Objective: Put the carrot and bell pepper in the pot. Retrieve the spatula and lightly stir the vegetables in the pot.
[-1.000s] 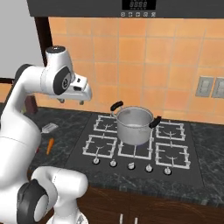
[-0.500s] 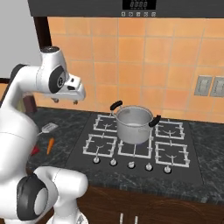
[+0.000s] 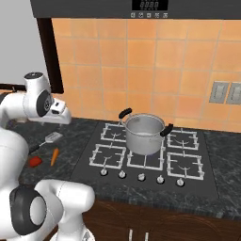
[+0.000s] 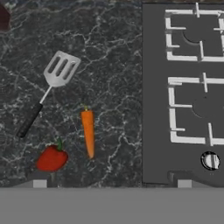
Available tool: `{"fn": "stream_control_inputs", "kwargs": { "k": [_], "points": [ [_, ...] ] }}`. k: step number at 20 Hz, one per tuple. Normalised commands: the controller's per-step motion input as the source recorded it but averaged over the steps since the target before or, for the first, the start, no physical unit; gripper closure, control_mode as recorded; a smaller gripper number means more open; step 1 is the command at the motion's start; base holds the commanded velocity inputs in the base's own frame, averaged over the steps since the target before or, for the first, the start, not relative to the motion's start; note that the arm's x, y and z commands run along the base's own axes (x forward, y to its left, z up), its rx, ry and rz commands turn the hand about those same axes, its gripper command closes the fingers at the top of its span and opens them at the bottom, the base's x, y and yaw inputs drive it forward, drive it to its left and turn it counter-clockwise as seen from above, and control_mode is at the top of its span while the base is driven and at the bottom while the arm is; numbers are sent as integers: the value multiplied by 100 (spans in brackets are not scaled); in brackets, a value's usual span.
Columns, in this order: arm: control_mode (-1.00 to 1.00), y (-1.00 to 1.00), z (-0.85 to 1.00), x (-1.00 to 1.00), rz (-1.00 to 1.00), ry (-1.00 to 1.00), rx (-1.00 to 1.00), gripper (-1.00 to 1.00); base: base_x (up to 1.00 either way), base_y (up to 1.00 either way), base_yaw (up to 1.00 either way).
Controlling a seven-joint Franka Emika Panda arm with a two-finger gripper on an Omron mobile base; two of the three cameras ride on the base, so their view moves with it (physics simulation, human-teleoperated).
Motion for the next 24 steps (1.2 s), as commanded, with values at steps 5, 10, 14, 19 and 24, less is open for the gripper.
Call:
{"fn": "stream_control_inputs", "kwargs": {
  "k": [5,10,14,19,24],
  "points": [
    [-100,42,-100,0,0,0,0,-100,0,0,0],
    [-100,20,-85,17,0,0,0,-100,0,0,0],
    [-100,27,-75,26,0,1,0,-100,0,0,0],
    [-100,8,-50,50,-1,2,0,-100,0,0,0],
    [-100,7,-31,55,-1,5,0,-100,0,0,0]
  ]
}}
